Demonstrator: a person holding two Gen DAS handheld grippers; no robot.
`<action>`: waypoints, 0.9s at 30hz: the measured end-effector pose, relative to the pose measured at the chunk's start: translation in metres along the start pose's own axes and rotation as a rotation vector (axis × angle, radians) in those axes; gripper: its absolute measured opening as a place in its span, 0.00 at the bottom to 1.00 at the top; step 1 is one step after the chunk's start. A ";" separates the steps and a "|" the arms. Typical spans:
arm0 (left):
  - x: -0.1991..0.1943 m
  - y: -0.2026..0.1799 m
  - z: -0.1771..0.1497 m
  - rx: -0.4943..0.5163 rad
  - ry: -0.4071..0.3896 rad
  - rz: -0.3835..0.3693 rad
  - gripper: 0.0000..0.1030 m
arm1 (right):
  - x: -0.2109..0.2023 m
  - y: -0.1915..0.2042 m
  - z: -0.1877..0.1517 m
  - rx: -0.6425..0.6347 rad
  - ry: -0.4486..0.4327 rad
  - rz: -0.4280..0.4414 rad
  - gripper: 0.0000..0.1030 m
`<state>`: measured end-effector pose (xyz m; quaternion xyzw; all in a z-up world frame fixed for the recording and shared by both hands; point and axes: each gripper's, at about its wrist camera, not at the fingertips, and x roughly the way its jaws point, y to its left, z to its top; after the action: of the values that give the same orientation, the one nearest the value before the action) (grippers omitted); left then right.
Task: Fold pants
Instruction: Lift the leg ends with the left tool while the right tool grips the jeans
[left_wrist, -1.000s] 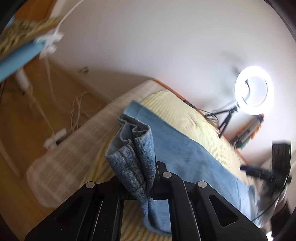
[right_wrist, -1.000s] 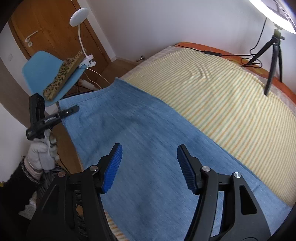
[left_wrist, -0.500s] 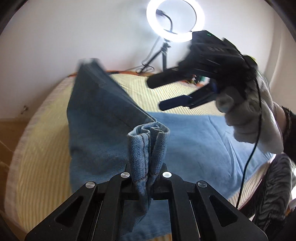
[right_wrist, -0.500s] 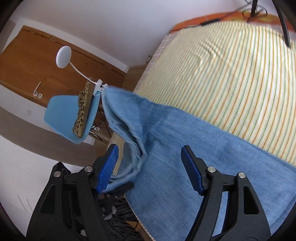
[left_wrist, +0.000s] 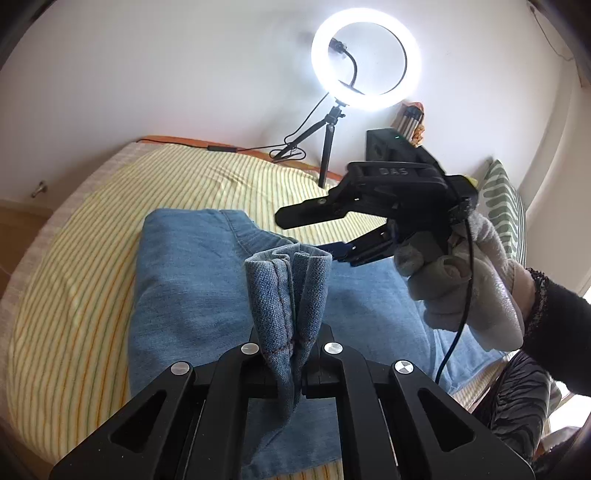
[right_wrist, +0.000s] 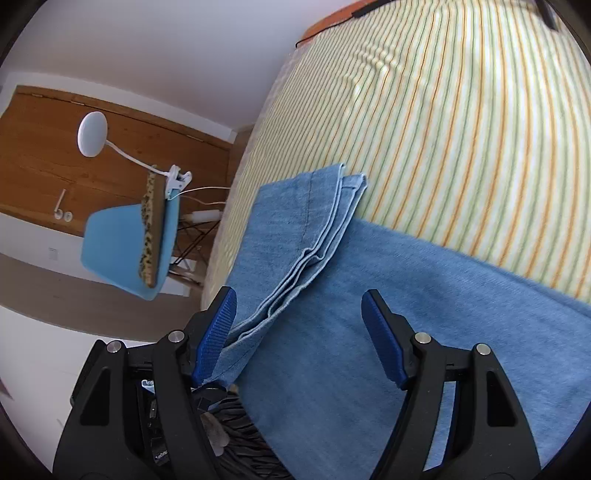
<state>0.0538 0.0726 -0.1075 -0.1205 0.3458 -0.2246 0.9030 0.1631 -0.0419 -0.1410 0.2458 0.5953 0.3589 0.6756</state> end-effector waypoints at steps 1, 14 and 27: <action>0.000 0.000 0.001 -0.001 0.000 -0.003 0.04 | 0.002 -0.003 0.004 0.008 0.001 0.009 0.71; -0.004 -0.041 0.001 0.054 0.000 -0.050 0.04 | -0.006 0.010 0.009 -0.007 -0.133 -0.061 0.13; 0.050 -0.149 0.003 0.160 0.055 -0.259 0.04 | -0.148 0.018 -0.026 -0.173 -0.370 -0.355 0.09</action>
<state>0.0409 -0.0816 -0.0787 -0.0854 0.3328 -0.3694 0.8634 0.1291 -0.1487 -0.0391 0.1404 0.4626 0.2331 0.8438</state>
